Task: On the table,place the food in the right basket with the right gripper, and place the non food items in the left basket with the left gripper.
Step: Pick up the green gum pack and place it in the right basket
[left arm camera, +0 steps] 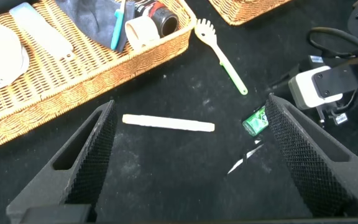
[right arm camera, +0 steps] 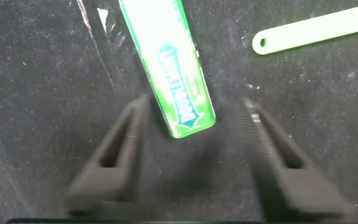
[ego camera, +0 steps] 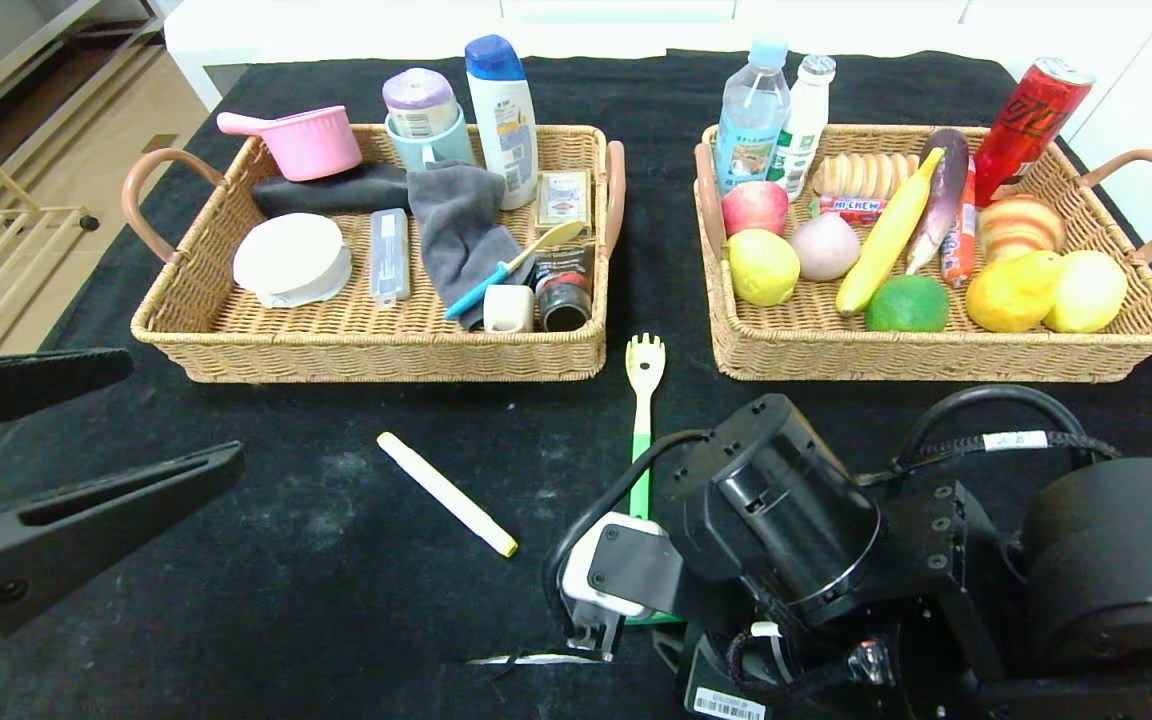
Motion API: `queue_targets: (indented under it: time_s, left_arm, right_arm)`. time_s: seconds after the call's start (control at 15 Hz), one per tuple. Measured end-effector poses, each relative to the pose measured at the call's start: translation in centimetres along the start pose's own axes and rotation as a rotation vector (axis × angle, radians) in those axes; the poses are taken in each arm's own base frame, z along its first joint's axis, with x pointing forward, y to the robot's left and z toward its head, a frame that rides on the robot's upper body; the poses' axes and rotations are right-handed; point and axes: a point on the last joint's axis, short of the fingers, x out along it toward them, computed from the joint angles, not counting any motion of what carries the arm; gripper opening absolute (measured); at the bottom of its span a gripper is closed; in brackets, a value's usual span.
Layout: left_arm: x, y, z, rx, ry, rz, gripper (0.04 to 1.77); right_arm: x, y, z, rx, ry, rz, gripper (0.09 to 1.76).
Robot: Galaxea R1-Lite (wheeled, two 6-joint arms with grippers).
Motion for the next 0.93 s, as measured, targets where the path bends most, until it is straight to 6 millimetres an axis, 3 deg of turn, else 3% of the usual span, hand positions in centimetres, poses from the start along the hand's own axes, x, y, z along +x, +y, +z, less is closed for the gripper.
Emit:
queue_targets:
  time_s: [0.27,0.93]
  left_arm:
    - [0.00,0.00,-0.01,0.000,0.000,0.000,1.72]
    - [0.00,0.00,0.01,0.000,0.000,0.000,1.72]
  right_arm:
    - [0.09,0.10,-0.22,-0.001,0.008,0.003,0.60]
    - [0.14,0.44,-0.63,-0.009,0.020,0.011,0.60]
